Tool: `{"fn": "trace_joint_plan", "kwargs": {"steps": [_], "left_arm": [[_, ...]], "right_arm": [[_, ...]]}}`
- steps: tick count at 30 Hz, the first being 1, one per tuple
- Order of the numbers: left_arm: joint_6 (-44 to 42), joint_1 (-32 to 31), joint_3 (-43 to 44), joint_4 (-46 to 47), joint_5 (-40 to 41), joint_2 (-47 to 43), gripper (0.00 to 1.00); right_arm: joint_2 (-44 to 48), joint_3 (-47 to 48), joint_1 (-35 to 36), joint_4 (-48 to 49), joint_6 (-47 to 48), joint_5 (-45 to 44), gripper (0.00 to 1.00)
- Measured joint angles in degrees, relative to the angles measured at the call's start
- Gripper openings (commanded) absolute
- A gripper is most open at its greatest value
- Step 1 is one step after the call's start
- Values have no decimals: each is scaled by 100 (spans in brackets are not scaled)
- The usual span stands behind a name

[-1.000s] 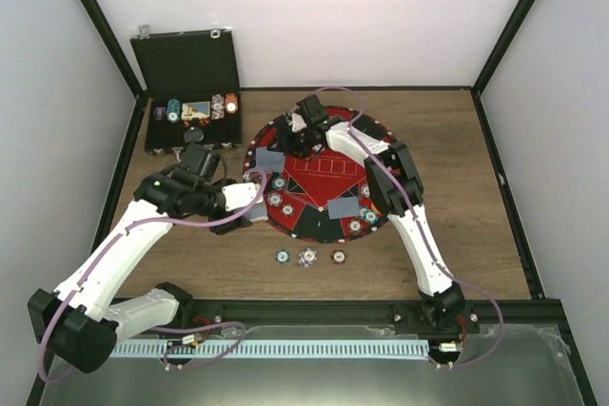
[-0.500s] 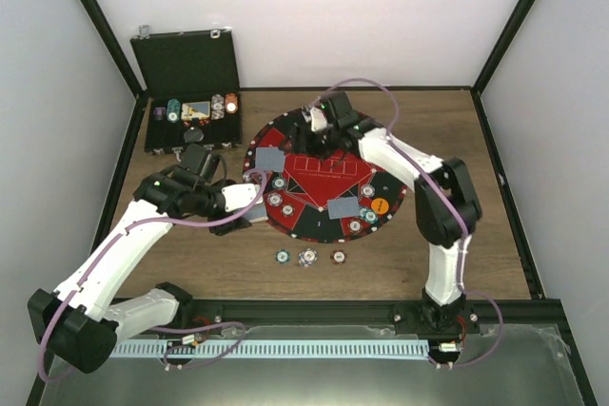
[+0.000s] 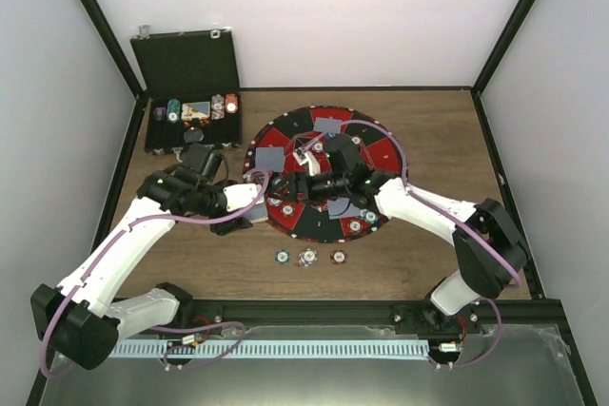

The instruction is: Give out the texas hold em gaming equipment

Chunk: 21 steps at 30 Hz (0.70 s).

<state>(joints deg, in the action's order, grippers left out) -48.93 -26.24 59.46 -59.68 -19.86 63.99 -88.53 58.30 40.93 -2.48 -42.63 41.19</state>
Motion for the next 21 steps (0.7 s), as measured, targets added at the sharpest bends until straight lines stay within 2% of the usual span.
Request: {"fn": "trace_joint_plan", "kwargs": {"steps": [7, 21], "left_arm": [[4, 0, 0, 20, -33, 2, 10], [7, 0, 57, 59, -103, 2, 10]], "right_arm": [[-20, -59, 317, 612, -413, 210, 78], [-901, 509, 730, 850, -625, 522, 74]]}}
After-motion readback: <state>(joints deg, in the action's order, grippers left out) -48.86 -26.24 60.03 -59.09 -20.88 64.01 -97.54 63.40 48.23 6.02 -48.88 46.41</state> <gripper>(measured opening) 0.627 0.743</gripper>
